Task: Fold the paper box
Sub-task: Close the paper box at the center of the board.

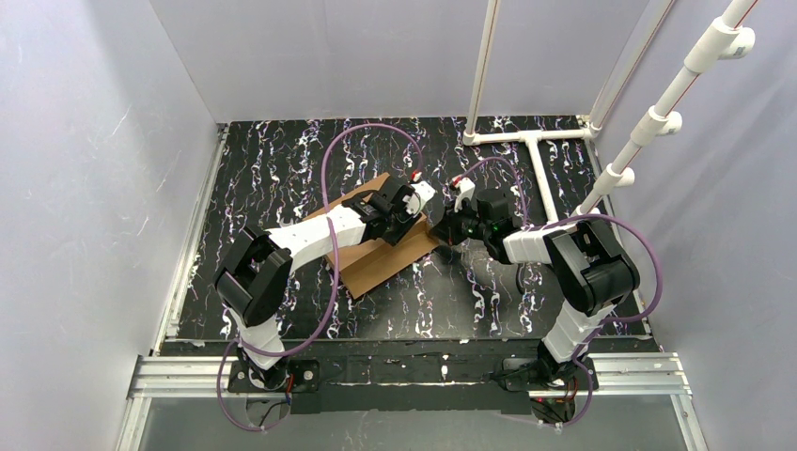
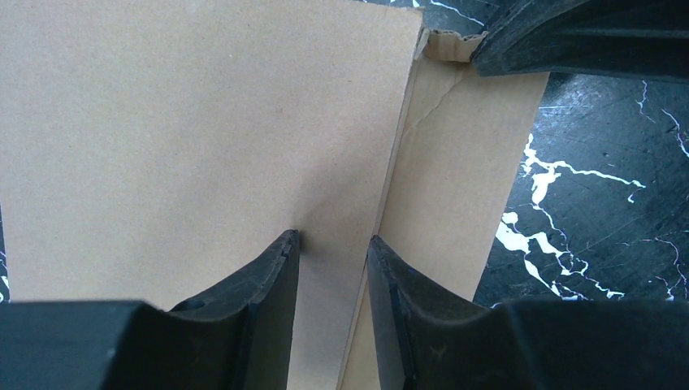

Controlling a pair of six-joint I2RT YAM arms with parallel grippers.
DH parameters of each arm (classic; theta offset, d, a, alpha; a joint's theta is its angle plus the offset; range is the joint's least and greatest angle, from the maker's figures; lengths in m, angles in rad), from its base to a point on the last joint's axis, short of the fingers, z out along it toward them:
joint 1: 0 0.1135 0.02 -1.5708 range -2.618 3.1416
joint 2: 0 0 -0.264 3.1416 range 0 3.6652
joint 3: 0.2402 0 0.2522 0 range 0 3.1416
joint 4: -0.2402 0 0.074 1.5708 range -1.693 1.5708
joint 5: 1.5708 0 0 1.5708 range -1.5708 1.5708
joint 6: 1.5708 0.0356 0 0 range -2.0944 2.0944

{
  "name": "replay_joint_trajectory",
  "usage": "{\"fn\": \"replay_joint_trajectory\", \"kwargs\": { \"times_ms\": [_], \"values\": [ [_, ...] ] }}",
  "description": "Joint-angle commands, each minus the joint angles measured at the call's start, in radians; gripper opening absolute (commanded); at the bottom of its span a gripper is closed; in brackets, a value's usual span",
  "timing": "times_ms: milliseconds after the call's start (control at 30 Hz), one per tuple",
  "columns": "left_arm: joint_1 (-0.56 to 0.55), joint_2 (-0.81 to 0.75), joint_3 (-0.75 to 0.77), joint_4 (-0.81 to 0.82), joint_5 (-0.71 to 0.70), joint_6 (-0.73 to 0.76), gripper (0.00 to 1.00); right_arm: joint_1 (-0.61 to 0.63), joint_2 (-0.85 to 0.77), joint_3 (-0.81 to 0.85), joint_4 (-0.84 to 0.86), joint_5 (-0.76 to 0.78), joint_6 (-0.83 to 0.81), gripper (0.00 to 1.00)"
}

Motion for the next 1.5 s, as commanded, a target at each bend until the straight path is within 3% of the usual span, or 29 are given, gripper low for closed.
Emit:
{"fn": "replay_joint_trajectory", "kwargs": {
  "times_ms": [0, 767, 1467],
  "values": [
    [0.028, 0.032, 0.0, -0.044, 0.001, -0.031, 0.32, 0.013, -0.006, -0.008, -0.102, 0.014, -0.016, 0.01],
    [0.033, 0.041, 0.002, -0.062, 0.03, -0.025, 0.31, 0.013, -0.031, 0.034, -0.167, 0.164, 0.026, 0.01],
    [0.034, 0.055, 0.014, -0.085, 0.057, -0.012, 0.31, 0.021, -0.038, 0.073, -0.202, 0.155, -0.007, 0.01]
  ]
}}
